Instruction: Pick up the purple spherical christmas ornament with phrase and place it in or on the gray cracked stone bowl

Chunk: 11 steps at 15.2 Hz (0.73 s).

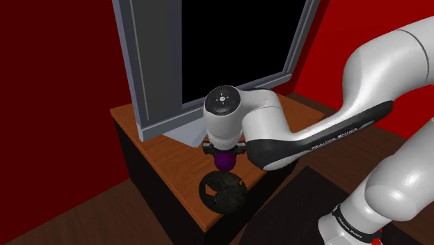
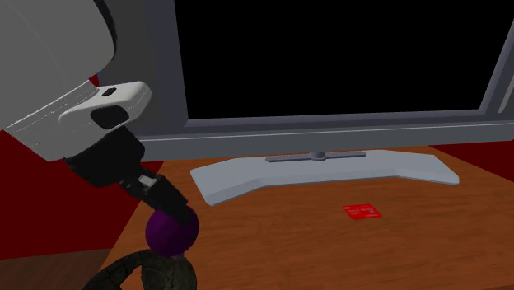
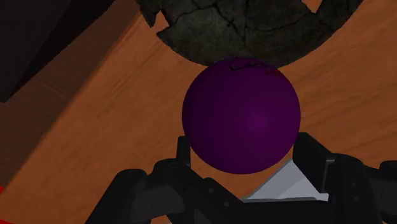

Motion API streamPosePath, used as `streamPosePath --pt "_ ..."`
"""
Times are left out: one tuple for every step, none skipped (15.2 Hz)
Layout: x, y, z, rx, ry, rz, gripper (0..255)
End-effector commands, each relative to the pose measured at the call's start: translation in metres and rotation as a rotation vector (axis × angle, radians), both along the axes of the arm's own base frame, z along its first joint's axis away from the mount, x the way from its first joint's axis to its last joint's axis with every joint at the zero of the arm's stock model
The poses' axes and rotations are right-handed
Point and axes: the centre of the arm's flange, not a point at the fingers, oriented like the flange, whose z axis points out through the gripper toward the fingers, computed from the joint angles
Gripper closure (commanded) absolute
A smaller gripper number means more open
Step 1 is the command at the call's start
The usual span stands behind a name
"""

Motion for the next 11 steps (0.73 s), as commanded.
streamPosePath --pt "-0.022 0.013 0.0 0.0 -0.001 -0.002 255" --pt "-0.033 0.021 -0.001 0.0 -0.001 -0.002 255" --pt "-0.043 0.03 -0.001 0.0 -0.001 -0.002 255" --pt "-0.053 0.038 -0.002 0.0 -0.001 -0.002 255" --pt "-0.063 0.047 -0.002 0.0 -0.001 -0.002 255" --pt "-0.073 0.055 -0.003 0.0 -0.001 -0.002 255" --pt "-0.082 0.062 -0.003 0.0 -0.001 -0.002 255" --pt "-0.082 0.062 -0.008 0.0 -0.001 -0.002 255" --pt "-0.082 0.062 -0.014 0.0 -0.001 -0.002 255" --pt "-0.082 0.062 -0.019 0.0 -0.001 -0.002 255" --pt "-0.082 0.062 -0.024 0.0 -0.001 -0.002 255"
